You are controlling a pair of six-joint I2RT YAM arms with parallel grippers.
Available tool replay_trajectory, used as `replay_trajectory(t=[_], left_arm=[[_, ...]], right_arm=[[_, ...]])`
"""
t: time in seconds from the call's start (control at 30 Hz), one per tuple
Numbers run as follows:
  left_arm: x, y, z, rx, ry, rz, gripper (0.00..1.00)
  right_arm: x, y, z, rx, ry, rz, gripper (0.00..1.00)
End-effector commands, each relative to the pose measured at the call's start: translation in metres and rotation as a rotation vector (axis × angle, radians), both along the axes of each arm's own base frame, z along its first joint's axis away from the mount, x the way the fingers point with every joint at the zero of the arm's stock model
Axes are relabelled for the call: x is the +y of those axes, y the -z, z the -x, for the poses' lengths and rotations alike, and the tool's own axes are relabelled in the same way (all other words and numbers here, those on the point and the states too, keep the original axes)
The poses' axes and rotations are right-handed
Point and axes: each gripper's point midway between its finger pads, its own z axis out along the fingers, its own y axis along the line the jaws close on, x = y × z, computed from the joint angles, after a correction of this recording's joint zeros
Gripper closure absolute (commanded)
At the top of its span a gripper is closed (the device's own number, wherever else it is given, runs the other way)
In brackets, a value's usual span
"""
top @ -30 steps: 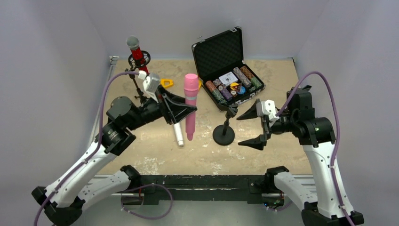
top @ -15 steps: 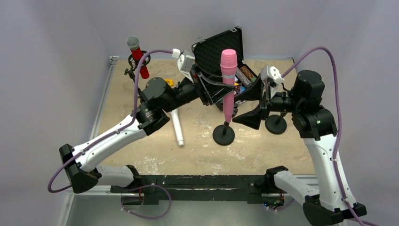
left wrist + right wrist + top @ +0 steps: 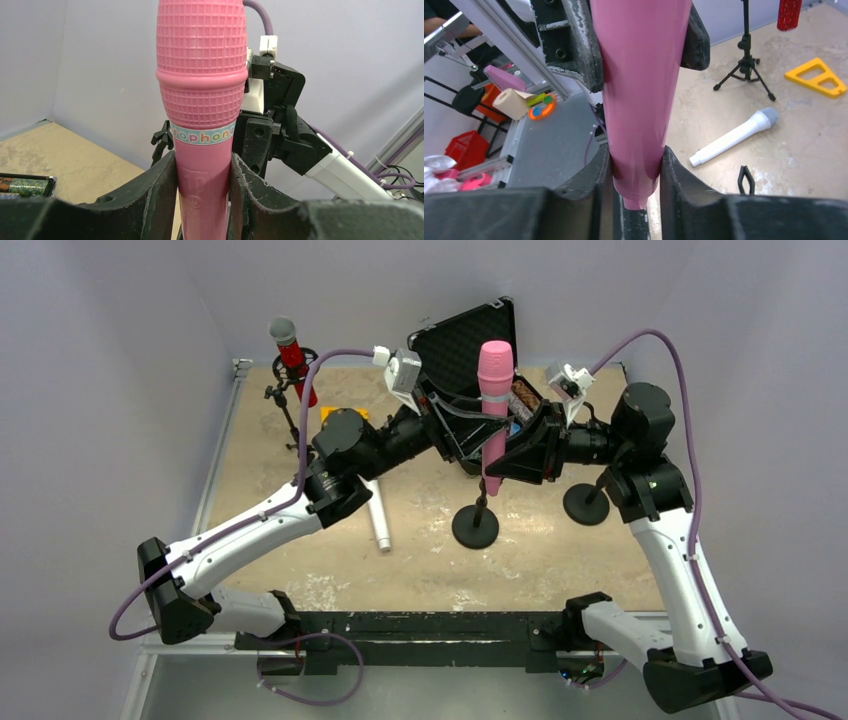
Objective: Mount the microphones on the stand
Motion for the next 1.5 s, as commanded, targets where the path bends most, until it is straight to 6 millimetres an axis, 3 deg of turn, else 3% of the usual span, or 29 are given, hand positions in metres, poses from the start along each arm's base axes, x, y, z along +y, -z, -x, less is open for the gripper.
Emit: replay_trajectory(t=[0.0,0.07,0.13,0.17,0.27,0.3,0.43,0.5,0.6,0.63,0.73,0.8,0.9,1.17,1.47], left_arm=[[0.008,-0.037,0.018,-0.062,0.046,0.124,1.00],[0.007,-0.036,0.020,-0.063,0.057,0.124,1.00],[0.007,-0.036,0.020,-0.062,0.060,0.125,0.99],[0.007,-0.035,0.020,-0.060,0.062,0.124,0.99],[0.006,-0.034,0.020,-0.054,0.066,0.126,0.99],[0.006,-0.034,0.020,-0.054,0.068,0.126,0.99],[0.003,-0.031,0.020,-0.042,0.080,0.128,0.99],[0.001,-0.030,0.019,-0.037,0.083,0.128,0.99],[0.002,-0.030,0.019,-0.035,0.081,0.125,0.96],[0.003,-0.030,0.019,-0.032,0.078,0.121,0.89],[0.008,-0.025,0.018,0.018,0.090,0.080,0.49],[0.017,-0.023,0.019,0.029,0.145,0.064,0.29],[0.026,-0.021,0.021,0.045,0.208,0.022,0.20],[0.021,-0.020,0.022,-0.003,0.222,-0.106,0.20],[-0.001,-0.014,0.028,-0.015,0.310,-0.131,0.25]], right_arm=[[0.003,-0.003,0.004,-0.001,-0.049,-0.038,0.87],[0.003,-0.002,0.007,-0.002,-0.066,-0.042,0.92],[0.003,0.000,0.008,-0.002,-0.077,-0.042,0.91],[0.003,0.000,0.008,-0.002,-0.080,-0.043,0.84],[0.004,0.000,0.007,0.005,-0.085,-0.048,0.41],[0.004,0.000,0.006,0.008,-0.084,-0.049,0.34],[0.005,0.001,0.002,0.022,-0.090,-0.052,0.28],[0.006,0.000,0.004,0.019,-0.104,-0.054,0.40],[0.005,0.001,0.009,0.006,-0.133,-0.056,0.79],[0.005,0.002,0.011,-0.006,-0.140,-0.055,0.87],[0.003,0.007,0.015,-0.043,-0.151,-0.044,1.00],[0.002,0.013,0.015,-0.077,-0.139,-0.024,1.00],[0.001,0.019,0.015,-0.119,-0.130,-0.006,1.00],[0.002,0.022,0.016,-0.119,-0.157,-0.004,1.00],[0.005,0.024,0.013,-0.097,-0.165,0.000,1.00]])
